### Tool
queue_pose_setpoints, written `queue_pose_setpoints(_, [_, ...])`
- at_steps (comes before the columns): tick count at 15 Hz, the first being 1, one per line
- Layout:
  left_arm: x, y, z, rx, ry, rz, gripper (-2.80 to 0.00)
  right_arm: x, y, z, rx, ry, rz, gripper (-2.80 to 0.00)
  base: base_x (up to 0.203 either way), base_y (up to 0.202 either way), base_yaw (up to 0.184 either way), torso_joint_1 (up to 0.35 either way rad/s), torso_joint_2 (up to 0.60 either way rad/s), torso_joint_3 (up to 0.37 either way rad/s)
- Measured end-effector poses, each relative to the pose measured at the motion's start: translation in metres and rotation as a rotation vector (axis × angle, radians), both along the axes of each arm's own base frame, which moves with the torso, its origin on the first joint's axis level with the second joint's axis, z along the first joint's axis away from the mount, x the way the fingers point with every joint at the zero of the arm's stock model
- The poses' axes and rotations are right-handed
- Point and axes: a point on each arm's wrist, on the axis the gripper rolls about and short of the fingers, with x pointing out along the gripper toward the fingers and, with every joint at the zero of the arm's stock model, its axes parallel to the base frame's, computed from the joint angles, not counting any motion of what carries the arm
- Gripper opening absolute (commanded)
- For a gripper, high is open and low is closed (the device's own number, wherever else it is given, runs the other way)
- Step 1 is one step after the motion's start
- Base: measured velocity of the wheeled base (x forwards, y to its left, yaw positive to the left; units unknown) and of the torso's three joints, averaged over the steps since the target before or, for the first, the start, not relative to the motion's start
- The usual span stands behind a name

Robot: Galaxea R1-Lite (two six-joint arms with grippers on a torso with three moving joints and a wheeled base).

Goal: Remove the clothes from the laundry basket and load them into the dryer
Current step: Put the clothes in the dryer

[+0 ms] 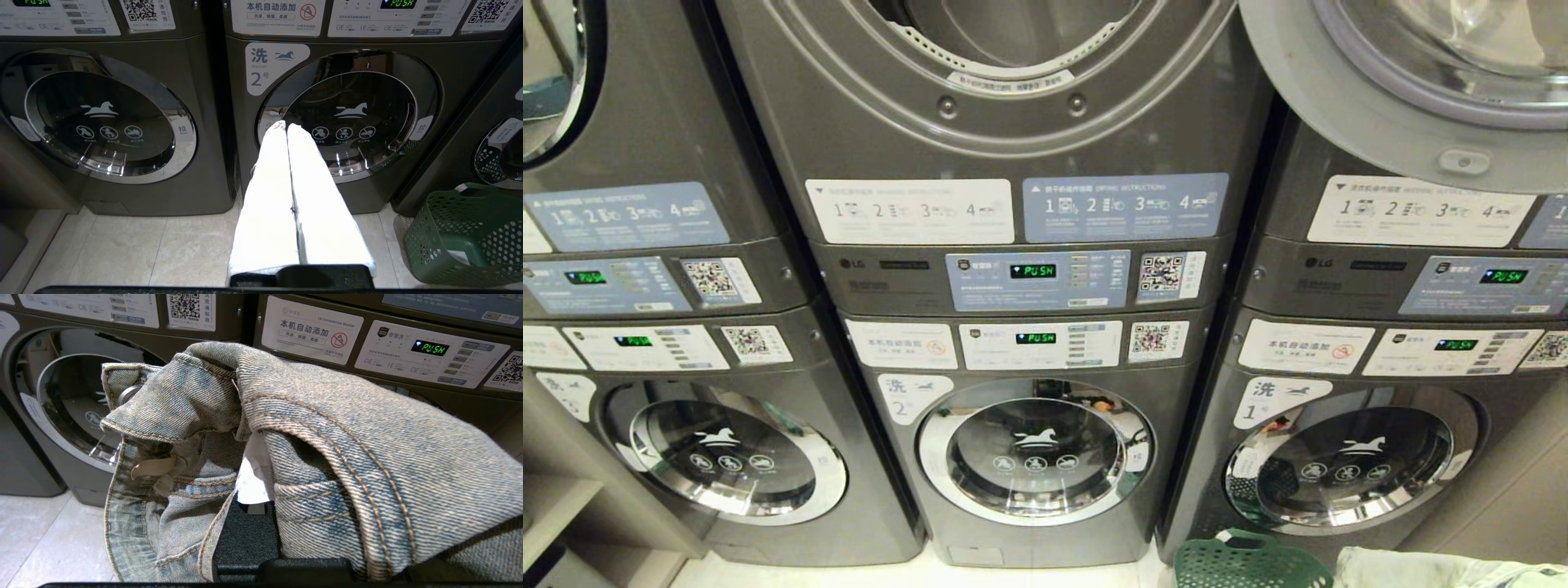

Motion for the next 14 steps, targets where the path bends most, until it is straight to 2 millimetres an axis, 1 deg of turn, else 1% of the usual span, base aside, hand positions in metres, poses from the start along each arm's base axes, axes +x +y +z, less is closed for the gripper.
queue_pose_setpoints(6, [0.0000, 0.0000, 0.0001, 0.000, 0.000, 0.001, -2.80, 0.0000, 0.0000, 0.0000, 0.000, 0.000, 0.000, -2.80, 0.000, 0.000, 0.000, 0.121, -0.25, -0.135])
queue_pose_setpoints(14, [0.0000, 0.0000, 0.0001, 0.010, 0.000, -0.003, -2.80, 0.0000, 0.0002, 0.0001, -0.004, -0.001, 0.007, -2.80, 0.000, 0.000, 0.000, 0.082, -0.16, -0.084])
